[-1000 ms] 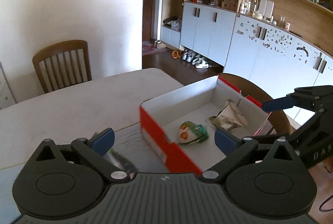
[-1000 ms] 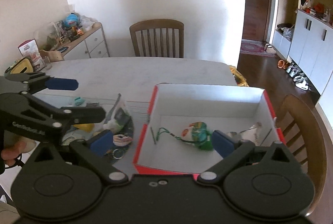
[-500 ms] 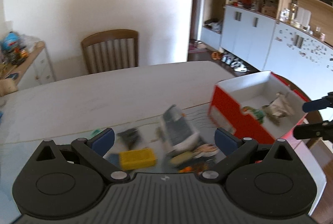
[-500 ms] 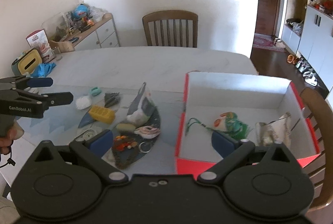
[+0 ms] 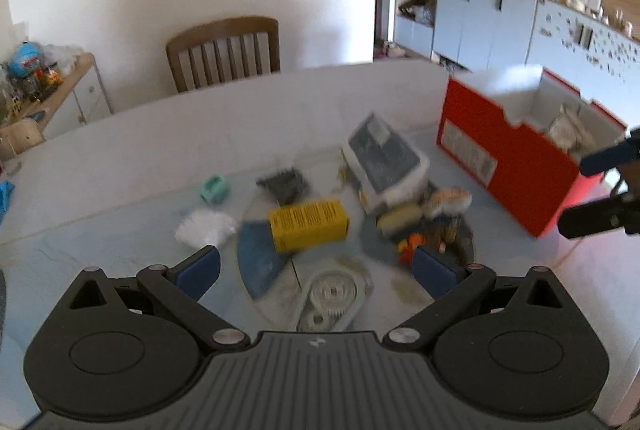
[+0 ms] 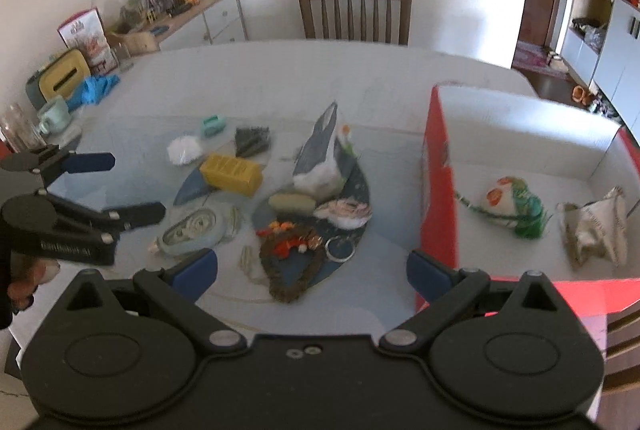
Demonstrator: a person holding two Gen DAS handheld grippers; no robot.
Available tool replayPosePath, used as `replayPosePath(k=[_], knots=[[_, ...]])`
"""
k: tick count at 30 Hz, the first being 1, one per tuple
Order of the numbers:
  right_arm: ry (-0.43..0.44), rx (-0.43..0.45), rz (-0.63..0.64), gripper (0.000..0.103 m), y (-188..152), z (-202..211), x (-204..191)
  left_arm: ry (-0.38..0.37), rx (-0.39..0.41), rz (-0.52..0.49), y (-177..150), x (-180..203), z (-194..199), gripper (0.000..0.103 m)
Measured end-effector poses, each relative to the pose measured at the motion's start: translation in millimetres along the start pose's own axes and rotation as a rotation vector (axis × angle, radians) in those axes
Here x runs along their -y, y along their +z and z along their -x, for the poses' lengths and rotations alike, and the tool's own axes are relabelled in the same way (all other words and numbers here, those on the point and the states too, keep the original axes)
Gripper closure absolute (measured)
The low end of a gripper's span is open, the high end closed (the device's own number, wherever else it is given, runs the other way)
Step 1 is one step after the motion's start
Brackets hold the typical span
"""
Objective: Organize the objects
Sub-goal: 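Grasp the brown bead bracelet with the right gripper while the left grasps the gear tape dispenser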
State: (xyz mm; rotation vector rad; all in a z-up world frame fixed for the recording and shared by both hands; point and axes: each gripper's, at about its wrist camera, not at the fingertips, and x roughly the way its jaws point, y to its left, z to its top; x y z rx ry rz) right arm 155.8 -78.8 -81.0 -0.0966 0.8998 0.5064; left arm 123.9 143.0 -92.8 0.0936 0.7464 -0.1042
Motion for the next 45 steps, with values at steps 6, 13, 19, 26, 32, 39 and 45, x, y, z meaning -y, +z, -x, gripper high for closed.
replayPosePath(k=[6, 13, 19, 26, 32, 39, 45], knots=[[-0.04, -0.047, -0.019, 0.007, -9, -34, -7, -0.014, -0.039, -0.049, -22, 9, -25, 0.0], [-0.093, -0.088, -0.109, 0.018, -10, -63, 1, -0.027, -0.075, -0.073, -35, 14, -48, 0.0], [-0.119, -0.144, -0.156, 0.028, -12, -86, 5, -0.04, -0.079, -0.071, -34, 11, -58, 0.0], [-0.105, -0.152, -0.162, 0.041, -10, -99, 2, -0.04, -0.101, -0.058, -33, 5, -71, 0.001], [-0.097, -0.166, -0.149, 0.06, -10, -107, -3, -0.047, -0.114, -0.072, -34, 4, -77, 0.013], [-0.082, -0.169, -0.158, 0.071, -7, -110, -4, -0.068, -0.128, -0.044, -35, 0, -78, 0.033], [-0.09, -0.169, -0.162, 0.088, -4, -111, -3, -0.072, -0.13, -0.033, -34, -2, -77, 0.047]])
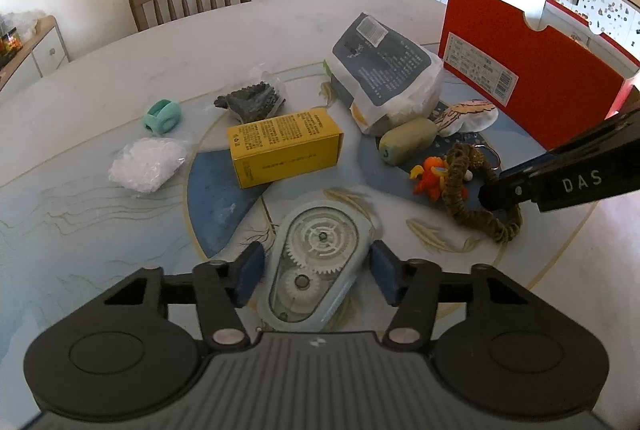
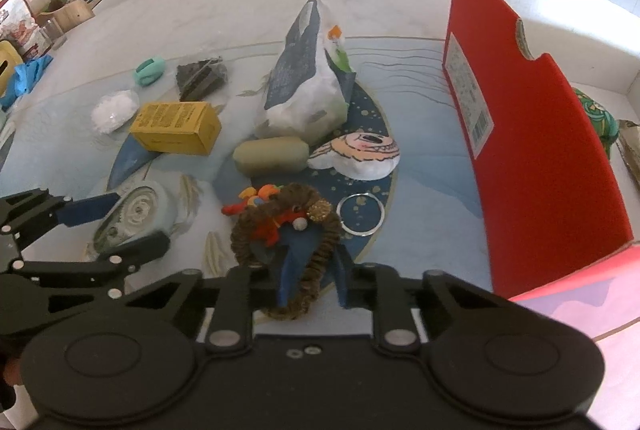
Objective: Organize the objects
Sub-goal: 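Grasp the brown bead bracelet with the right gripper while the left grasps the gear tape dispenser, then carry the bracelet and tape dispenser into the shoebox and release them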
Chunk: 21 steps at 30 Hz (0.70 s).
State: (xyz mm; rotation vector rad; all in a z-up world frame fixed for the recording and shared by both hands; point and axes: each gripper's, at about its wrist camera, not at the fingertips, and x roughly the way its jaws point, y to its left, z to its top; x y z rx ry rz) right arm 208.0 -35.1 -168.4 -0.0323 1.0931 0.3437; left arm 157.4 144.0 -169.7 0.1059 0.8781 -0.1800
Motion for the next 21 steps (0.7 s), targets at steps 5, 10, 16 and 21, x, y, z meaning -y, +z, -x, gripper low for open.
replayPosePath(k=[5, 10, 16, 21], knots=[[0.001, 0.003, -0.008, 0.096, 0, 0, 3, 0.013, -0.003, 0.001, 0, 1, 1, 0.051], [0.017, 0.021, -0.003, 0.097, -1, 11, 3, 0.03, -0.006, -0.016, 1, 4, 3, 0.054], [0.053, 0.078, -0.012, 0.097, -1, 33, 0, 0.041, -0.011, 0.022, 4, 1, 16, 0.054], [0.078, 0.126, -0.023, 0.097, 1, 55, 2, 0.046, -0.009, 0.028, 12, 4, 33, 0.054]])
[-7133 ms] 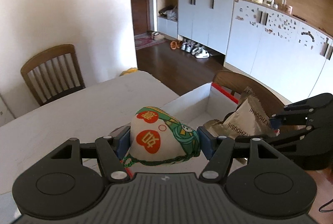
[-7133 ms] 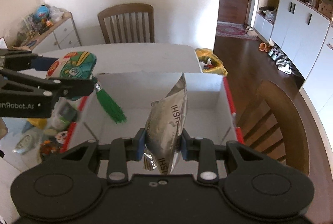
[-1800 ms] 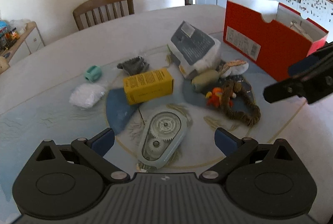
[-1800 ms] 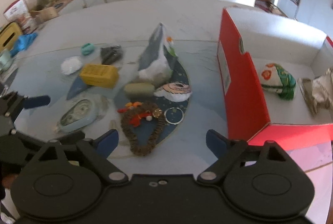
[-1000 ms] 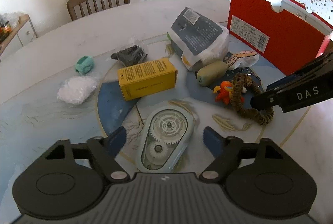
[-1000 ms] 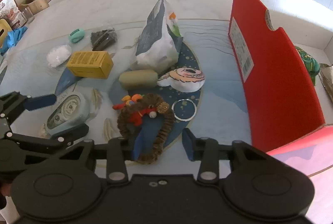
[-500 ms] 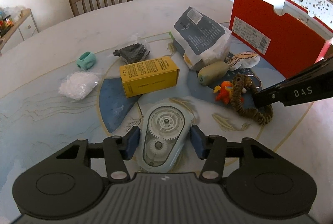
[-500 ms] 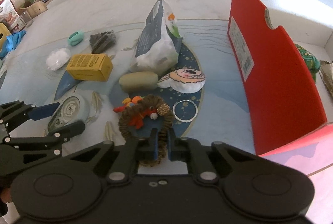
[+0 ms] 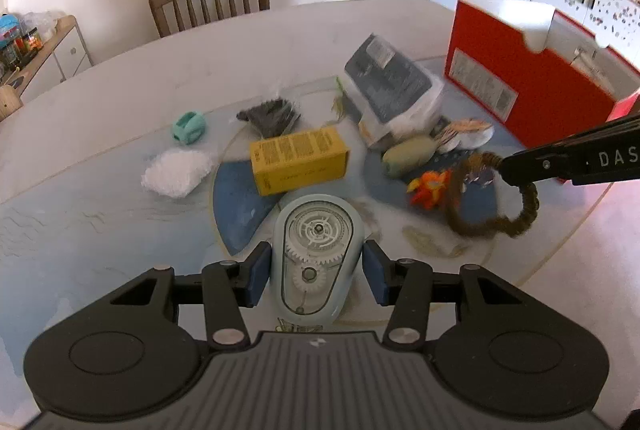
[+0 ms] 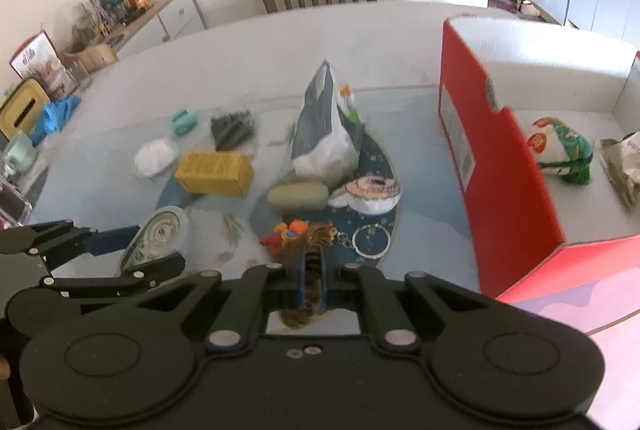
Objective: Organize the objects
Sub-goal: 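Carry the bracelet and tape dispenser into the shoebox and release them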
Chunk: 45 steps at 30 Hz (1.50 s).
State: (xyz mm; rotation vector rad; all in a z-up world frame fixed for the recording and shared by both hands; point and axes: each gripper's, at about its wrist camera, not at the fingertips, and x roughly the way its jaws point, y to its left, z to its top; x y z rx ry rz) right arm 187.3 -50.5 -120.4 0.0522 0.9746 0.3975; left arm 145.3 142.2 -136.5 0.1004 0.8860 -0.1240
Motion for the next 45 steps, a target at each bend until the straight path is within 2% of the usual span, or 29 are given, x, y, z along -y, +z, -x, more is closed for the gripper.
replayPosePath(k=[11, 23, 33, 45], knots=[[0.044, 0.072, -0.013, 0.098, 5, 52, 12, -0.032, 0.018, 0.035, 23, 9, 37, 0.054], [0.053, 0.146, -0.027, 0.098, 20, 95, 34, -0.071, 0.033, -0.051, 54, 48, 61, 0.054], [0.014, 0.222, -0.044, 0.098, 39, 124, 82, -0.091, 0.066, -0.136, 92, 91, 65, 0.054], [-0.055, 0.263, -0.084, 0.098, 59, 130, 151, -0.123, 0.077, -0.245, 136, 157, 47, 0.054]])
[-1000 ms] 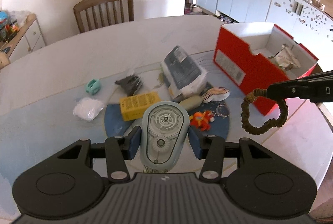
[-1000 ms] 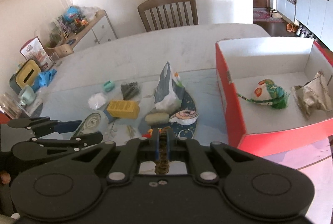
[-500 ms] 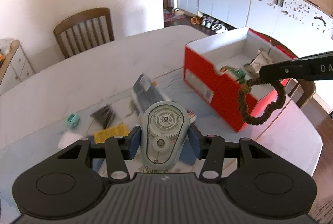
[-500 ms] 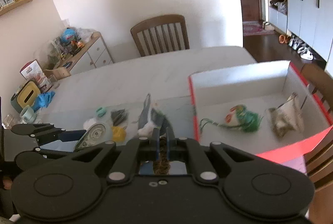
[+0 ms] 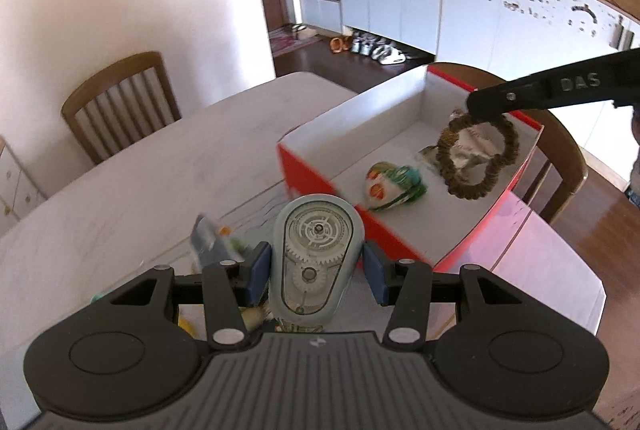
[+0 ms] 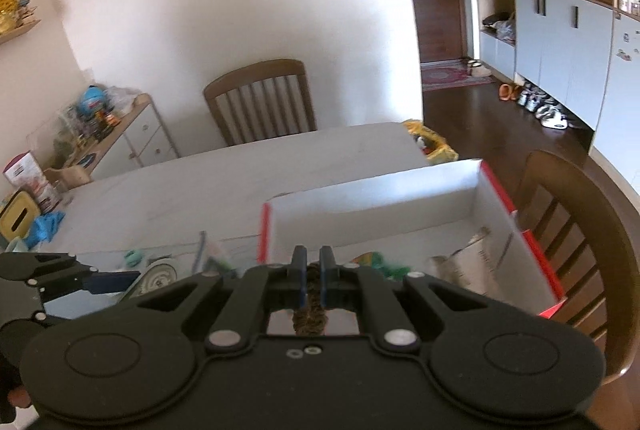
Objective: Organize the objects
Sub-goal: 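Carry the bracelet and tape dispenser into the shoebox and release them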
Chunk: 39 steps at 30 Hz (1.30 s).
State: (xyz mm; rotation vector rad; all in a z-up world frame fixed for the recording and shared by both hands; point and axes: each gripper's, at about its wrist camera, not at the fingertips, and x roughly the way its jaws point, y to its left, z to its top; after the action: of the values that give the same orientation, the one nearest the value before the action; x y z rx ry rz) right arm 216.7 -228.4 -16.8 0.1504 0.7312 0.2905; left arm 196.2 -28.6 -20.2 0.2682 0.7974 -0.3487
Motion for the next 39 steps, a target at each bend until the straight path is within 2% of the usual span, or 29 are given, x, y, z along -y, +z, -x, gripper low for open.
replayPosePath(k=[12, 23, 30, 39], knots=[[-0.037, -0.027, -0.008, 0.098, 11, -22, 56, -0.056, -0.047, -0.074, 44, 55, -54, 0.054], [-0.033, -0.074, 0.025, 0.098, 18, -55, 91, -0.072, -0.127, -0.124, 66, 100, -111, 0.054], [-0.011, -0.109, 0.041, 0.098, 17, -79, 99, -0.073, -0.191, -0.143, 70, 112, -145, 0.054], [0.008, -0.181, 0.051, 0.098, 8, -104, 110, -0.089, -0.285, -0.097, 70, 109, -181, 0.054]])
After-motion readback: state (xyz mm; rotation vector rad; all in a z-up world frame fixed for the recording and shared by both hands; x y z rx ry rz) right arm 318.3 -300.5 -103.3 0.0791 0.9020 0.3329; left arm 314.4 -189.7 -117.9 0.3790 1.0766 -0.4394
